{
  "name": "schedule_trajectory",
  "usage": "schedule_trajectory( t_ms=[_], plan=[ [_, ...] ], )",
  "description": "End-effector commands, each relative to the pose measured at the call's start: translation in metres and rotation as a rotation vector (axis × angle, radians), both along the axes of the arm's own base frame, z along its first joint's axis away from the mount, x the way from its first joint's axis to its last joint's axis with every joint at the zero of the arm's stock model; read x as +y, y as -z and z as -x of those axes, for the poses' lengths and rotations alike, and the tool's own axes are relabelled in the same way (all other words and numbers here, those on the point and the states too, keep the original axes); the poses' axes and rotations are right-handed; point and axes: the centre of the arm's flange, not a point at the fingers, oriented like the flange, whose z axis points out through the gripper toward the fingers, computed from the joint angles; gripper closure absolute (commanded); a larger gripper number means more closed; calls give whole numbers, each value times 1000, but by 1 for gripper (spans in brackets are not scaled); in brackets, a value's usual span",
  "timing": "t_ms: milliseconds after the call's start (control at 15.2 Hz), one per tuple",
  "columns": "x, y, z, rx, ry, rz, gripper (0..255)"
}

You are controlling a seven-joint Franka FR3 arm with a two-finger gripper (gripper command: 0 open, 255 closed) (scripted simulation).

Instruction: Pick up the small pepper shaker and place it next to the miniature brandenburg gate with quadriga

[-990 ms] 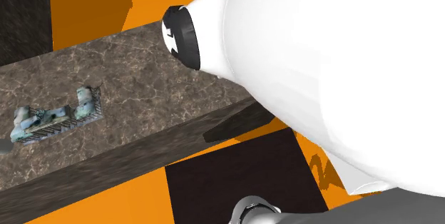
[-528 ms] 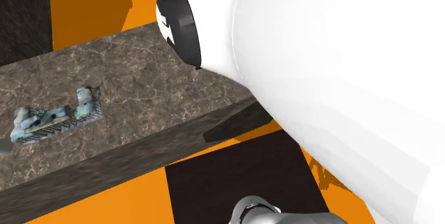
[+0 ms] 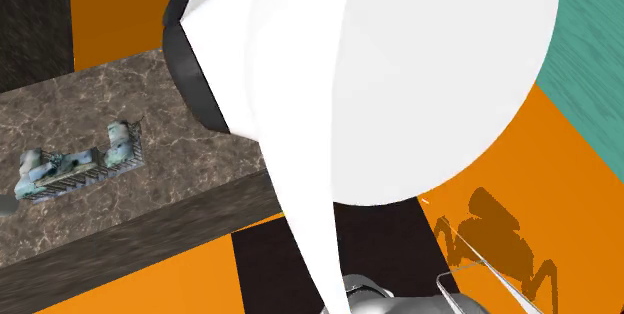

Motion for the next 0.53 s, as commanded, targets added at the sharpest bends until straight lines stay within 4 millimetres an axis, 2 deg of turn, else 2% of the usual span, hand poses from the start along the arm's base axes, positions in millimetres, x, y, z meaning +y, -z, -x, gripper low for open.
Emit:
schedule_trajectory(
  t_ms=[0,462],
  plan=[
    [22,0,5,0,2,0,255],
    [114,0,18,0,2,0,255]
  ],
)
